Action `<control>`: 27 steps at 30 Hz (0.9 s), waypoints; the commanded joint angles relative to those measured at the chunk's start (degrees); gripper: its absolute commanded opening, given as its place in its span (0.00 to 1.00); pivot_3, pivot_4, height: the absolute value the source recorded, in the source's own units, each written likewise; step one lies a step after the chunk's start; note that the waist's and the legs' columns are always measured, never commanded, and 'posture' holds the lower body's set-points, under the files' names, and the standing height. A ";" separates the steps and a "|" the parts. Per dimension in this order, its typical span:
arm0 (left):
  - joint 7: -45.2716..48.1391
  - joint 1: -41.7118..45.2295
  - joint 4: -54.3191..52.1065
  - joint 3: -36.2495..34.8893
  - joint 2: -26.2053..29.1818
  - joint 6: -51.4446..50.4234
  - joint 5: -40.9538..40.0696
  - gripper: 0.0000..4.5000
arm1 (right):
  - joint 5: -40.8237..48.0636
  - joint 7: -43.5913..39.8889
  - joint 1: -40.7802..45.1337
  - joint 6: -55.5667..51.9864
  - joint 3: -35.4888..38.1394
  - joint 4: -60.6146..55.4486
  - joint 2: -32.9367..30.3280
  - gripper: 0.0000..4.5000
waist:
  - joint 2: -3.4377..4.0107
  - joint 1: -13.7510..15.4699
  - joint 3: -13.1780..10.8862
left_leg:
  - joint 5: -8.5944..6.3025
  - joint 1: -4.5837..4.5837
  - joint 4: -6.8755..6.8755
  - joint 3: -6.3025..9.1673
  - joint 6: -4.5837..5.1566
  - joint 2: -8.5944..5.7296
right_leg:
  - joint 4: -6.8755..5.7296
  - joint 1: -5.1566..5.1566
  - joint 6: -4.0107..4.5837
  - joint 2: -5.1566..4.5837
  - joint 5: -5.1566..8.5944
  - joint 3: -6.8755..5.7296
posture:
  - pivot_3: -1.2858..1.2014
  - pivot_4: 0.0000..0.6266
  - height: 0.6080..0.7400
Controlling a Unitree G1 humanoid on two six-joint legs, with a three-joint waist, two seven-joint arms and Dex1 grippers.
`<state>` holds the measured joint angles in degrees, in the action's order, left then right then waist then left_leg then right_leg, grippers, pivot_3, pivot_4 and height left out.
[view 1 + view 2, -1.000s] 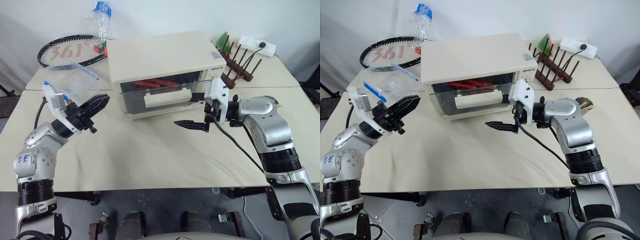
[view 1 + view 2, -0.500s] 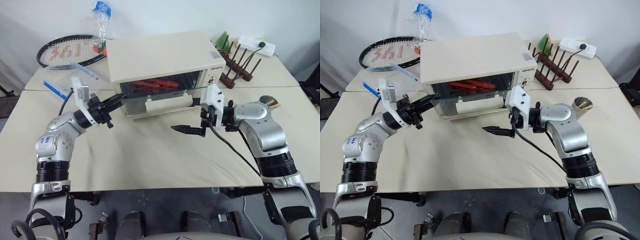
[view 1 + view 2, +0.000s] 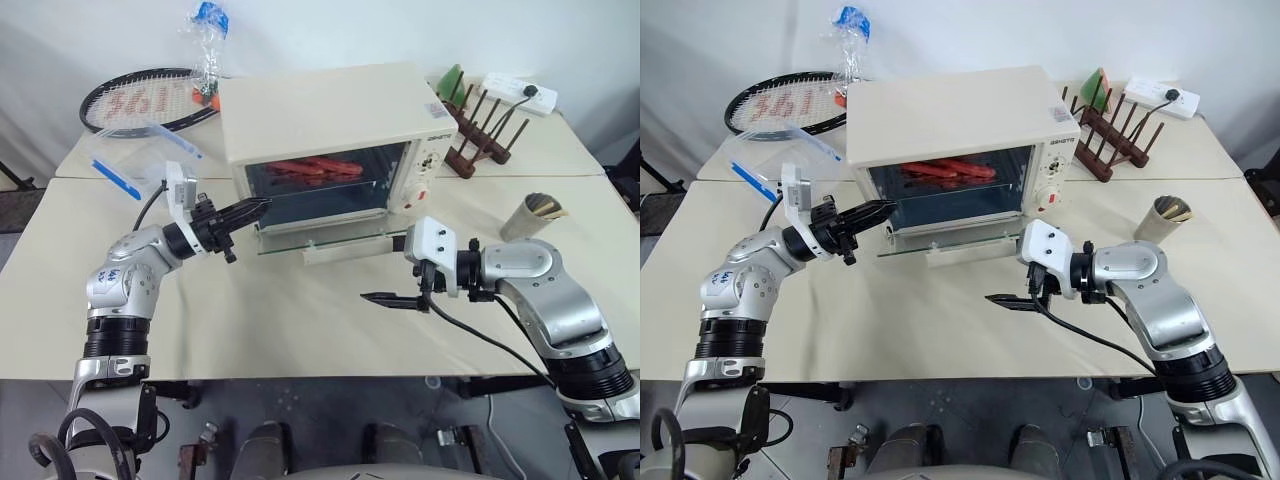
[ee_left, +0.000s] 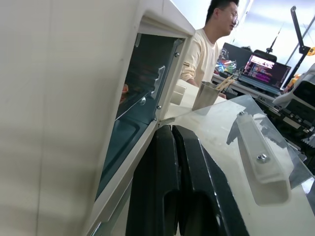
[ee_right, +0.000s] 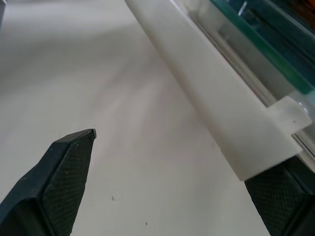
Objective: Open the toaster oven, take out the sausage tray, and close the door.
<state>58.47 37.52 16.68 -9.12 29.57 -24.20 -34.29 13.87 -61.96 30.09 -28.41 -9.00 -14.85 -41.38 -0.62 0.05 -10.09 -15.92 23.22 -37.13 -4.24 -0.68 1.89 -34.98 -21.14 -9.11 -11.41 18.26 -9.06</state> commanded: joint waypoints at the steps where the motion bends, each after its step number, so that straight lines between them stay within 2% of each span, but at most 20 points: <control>1: 1.07 0.77 -0.42 0.14 -0.21 1.26 0.72 0.01 | -1.00 -0.09 -0.81 -2.13 -1.07 -2.66 -2.49 1.00 | -0.03 0.24 -0.01 | 0.00 0.01 -0.03 0.00 0.00 0.00 | 0.01 0.02 0.00 0.00 0.00 0.00 | 0.52 0.24 1.00; 13: 5.26 -1.08 -1.38 4.97 0.57 1.23 4.64 0.01 | -3.11 1.41 -1.19 -7.66 -3.71 -5.33 -5.27 1.00 | -0.06 0.03 -0.02 | 0.00 0.01 -0.06 -0.01 0.01 0.00 | 0.01 0.03 0.00 0.01 0.00 0.00 | 0.52 0.24 1.00; 18: 5.40 -0.69 0.08 7.17 0.60 1.81 7.65 0.01 | -2.00 1.70 -3.35 -14.11 -2.95 -10.63 -8.36 1.00 | -0.08 0.25 -0.03 | 0.00 0.02 -0.07 0.00 0.01 0.00 | 0.01 0.03 0.00 0.00 0.00 0.00 | 0.52 0.24 1.00; 24: 6.38 -0.81 0.06 9.31 0.60 1.35 9.50 0.01 | 3.36 -0.04 -7.13 -20.71 4.14 -18.21 -14.93 1.00 | -0.09 0.50 -0.04 | -0.01 0.04 -0.09 -0.01 0.02 0.00 | 0.03 0.03 0.00 0.00 0.00 0.01 | 0.52 0.24 1.00; 27: 7.54 -0.96 0.71 11.75 0.64 2.34 11.66 0.01 | 11.24 -4.81 -10.56 -26.26 14.01 -23.29 -20.62 1.00 | -0.09 1.01 -0.04 | -0.01 0.04 -0.12 0.00 0.03 0.00 | 0.04 0.05 0.00 0.01 0.00 0.01 | 0.52 0.24 1.00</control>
<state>64.76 36.47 17.24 1.44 29.81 -22.94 -24.07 20.46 -63.95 20.14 -52.01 -1.25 -33.95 -59.44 -0.71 1.05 -10.13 -15.93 23.27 -37.25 -4.25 -0.65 1.89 -34.92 -21.10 -9.11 -11.41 18.26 -9.05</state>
